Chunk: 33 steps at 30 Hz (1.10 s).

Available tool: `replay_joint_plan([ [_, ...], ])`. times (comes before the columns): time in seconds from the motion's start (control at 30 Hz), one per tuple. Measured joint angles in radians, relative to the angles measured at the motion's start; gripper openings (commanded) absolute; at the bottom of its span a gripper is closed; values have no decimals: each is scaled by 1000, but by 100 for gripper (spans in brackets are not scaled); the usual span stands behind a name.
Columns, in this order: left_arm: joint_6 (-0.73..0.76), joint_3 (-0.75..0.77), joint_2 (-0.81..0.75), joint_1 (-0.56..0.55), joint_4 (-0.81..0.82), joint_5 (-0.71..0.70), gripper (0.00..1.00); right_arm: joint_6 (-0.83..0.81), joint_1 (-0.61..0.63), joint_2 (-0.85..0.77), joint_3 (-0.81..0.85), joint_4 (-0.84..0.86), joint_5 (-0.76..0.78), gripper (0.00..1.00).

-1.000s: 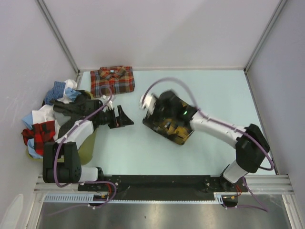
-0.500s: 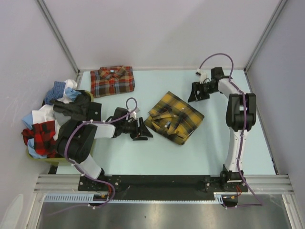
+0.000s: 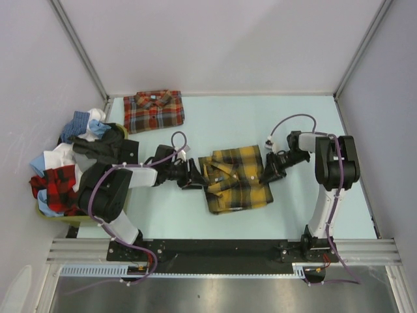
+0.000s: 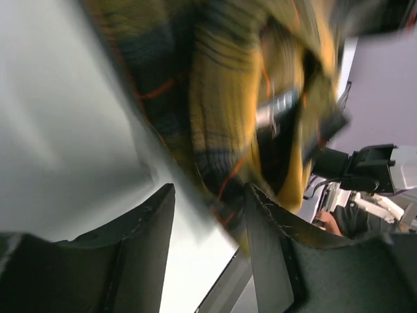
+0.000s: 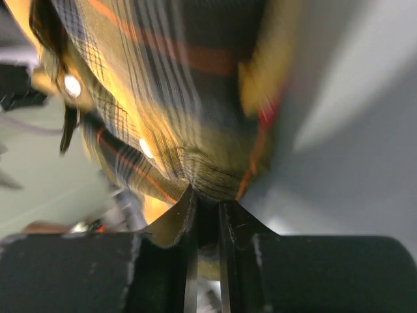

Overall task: Fold and stack the long sleeve shirts
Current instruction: Fold the shirt

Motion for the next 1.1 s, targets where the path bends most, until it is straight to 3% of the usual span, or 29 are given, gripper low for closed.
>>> replay_joint_plan([
  [0.1, 17, 1, 0, 36, -29, -9, 51, -3, 27, -93, -140, -83, -19, 30],
  [0.13, 26, 3, 0, 55, -45, -15, 51, -4, 42, -116, -157, -112, -31, 41],
  [0.27, 85, 42, 0, 135, -153, -22, 52, -32, 74, -164, -134, -199, -72, 59],
  [0.4, 155, 78, -26, 172, -247, -1, 53, -105, 7, -107, 27, -320, -79, 62],
  [0.57, 176, 39, -114, 103, -301, 40, 51, -148, -106, 7, 235, -373, -67, 64],
  [0.83, 149, -24, -79, -46, -324, 80, 53, -59, -80, 132, 544, -299, -58, 69],
  [0.97, 145, -1, -6, -72, -325, 86, 38, -5, -42, 189, 658, -209, -54, 69],
  [1.1, 182, 101, 87, -69, -355, 89, 7, 16, 3, 246, 711, -151, -51, 70],
])
